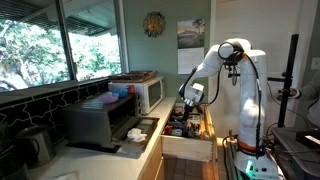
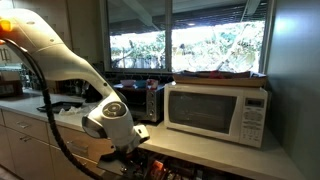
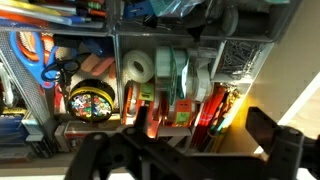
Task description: Take the white thing out of the drawer
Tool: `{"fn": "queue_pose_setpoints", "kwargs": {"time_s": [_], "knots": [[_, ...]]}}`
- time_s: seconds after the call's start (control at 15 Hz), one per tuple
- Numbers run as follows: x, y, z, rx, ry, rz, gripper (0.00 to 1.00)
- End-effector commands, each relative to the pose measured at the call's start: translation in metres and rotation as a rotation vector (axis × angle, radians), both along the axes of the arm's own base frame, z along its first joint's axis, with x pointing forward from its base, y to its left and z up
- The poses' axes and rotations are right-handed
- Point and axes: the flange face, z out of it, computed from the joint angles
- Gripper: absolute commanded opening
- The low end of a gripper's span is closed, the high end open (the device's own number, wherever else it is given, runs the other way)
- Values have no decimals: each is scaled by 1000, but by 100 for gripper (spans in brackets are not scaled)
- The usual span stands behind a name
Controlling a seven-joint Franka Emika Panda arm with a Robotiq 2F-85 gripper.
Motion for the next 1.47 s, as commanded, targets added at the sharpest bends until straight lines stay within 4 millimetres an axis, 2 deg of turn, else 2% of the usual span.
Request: {"fn": "queue_pose_setpoints", "kwargs": {"time_s": [0.0, 0.07, 0.2, 0.4, 0.47, 0.6, 0.8, 0.87, 1.0, 1.07, 1.4], "knots": [[6, -14, -18, 51, -7, -1, 83], [8, -14, -23, 71, -3, 8, 65], [10, -14, -35, 104, 20, 25, 50], [12, -21, -50, 135, 45, 20, 42], [13, -23, -55, 138, 54, 16, 40], [12, -29, -63, 127, 78, -9, 51], [15, -33, -71, 115, 90, -21, 61], [17, -34, -72, 108, 89, -20, 55], [22, -37, -72, 84, 80, -23, 52], [25, -38, -72, 73, 77, -24, 48], [37, -40, -73, 50, 68, -9, 42]]}}
